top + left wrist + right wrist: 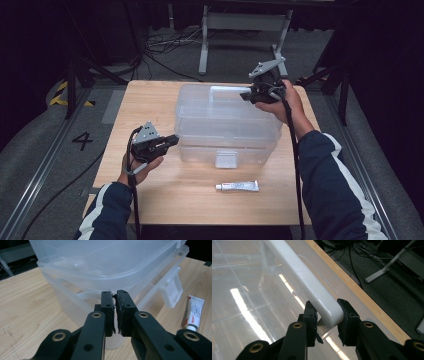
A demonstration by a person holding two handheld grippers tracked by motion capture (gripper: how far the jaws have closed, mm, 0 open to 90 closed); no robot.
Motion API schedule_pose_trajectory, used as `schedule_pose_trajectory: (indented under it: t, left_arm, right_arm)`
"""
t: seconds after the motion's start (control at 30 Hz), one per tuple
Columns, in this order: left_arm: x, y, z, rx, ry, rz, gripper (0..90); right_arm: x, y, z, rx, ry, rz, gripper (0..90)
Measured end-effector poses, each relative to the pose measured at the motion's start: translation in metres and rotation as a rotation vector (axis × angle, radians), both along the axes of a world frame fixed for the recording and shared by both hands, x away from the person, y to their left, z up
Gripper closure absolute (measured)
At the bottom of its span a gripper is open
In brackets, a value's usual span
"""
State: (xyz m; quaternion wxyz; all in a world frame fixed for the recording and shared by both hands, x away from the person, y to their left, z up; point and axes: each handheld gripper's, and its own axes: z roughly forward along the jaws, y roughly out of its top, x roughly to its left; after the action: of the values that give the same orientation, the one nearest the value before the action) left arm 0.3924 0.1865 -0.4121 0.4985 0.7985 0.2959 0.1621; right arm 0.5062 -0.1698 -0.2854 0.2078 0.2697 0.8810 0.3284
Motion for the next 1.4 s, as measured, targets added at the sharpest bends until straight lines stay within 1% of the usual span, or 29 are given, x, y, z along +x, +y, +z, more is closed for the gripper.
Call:
schedule_pose_trajectory:
  t: [0.07,0.13,0.17,0.2,0.23,0.3,0.33,0.4,0.47,0.6,0.67,0.77,0.83,0.93,1.13,1.27,1.3,1.33,1.4]
  left_arm:
    - [0.001,-0.001,0.000,-0.009,0.000,-0.001,84.8]
    - [0.001,-0.001,0.001,-0.015,-0.015,-0.005,84.7]
    - [0.002,-0.002,0.002,-0.016,-0.014,-0.011,84.4]
    - [0.002,-0.002,0.002,-0.011,-0.017,-0.011,84.6]
    - [0.002,-0.002,0.002,-0.010,-0.021,-0.011,84.4]
    - [0.002,-0.002,0.002,-0.016,-0.018,-0.013,84.4]
    - [0.001,-0.002,0.003,-0.008,-0.025,-0.015,84.4]
    - [0.000,-0.002,0.004,-0.004,-0.031,-0.015,84.1]
    - [-0.001,-0.002,0.006,-0.002,-0.038,-0.018,84.3]
    - [0.000,-0.003,0.007,0.013,-0.042,-0.018,84.7]
    - [0.000,-0.003,0.008,0.018,-0.046,-0.014,85.0]
    - [0.000,-0.004,0.009,0.021,-0.045,-0.013,84.9]
    - [0.000,-0.004,0.009,0.023,-0.046,-0.013,84.9]
    - [0.001,-0.003,0.009,0.019,-0.043,-0.015,84.4]
    - [0.001,-0.004,0.009,0.023,-0.042,-0.013,84.2]
    - [0.001,-0.004,0.009,0.038,-0.043,-0.004,84.4]
    - [0.001,-0.004,0.009,0.036,-0.043,-0.004,84.4]
    - [0.001,-0.004,0.009,0.035,-0.043,-0.006,84.4]
    - [0.001,-0.004,0.010,0.039,-0.046,-0.005,84.0]
  right_arm:
    - [0.000,0.000,0.001,-0.001,-0.006,-0.004,70.4]
    - [-0.001,0.001,0.002,-0.003,-0.029,-0.011,69.7]
    - [-0.002,0.000,0.003,0.000,-0.041,-0.021,65.6]
    - [-0.003,-0.002,0.003,0.001,-0.061,-0.037,59.4]
    - [-0.004,-0.003,0.004,0.002,-0.066,-0.052,56.4]
    - [-0.005,-0.008,0.006,0.010,-0.047,-0.045,55.3]
    - [-0.006,-0.010,0.006,0.012,-0.050,-0.045,55.0]
    - [-0.009,-0.016,0.008,0.014,-0.059,-0.045,51.6]
    - [-0.013,-0.021,0.010,0.040,-0.060,-0.042,51.2]
    - [-0.024,-0.036,0.012,0.029,-0.077,-0.031,50.1]
    - [-0.029,-0.045,0.011,0.041,-0.099,-0.039,49.7]
    - [-0.035,-0.059,0.011,0.071,-0.113,-0.045,48.9]
    - [-0.040,-0.067,0.011,0.082,-0.118,-0.046,48.1]
    - [-0.049,-0.079,0.010,0.081,-0.147,-0.056,45.9]
    - [-0.068,-0.102,0.005,0.060,-0.213,-0.059,44.1]
    - [-0.077,-0.115,-0.001,0.110,-0.222,-0.032,44.4]
    - [-0.081,-0.122,-0.004,0.135,-0.223,-0.034,42.8]
    - [-0.081,-0.122,-0.004,0.135,-0.223,-0.034,42.8]
    - [-0.085,-0.129,-0.008,0.136,-0.226,-0.032,42.1]
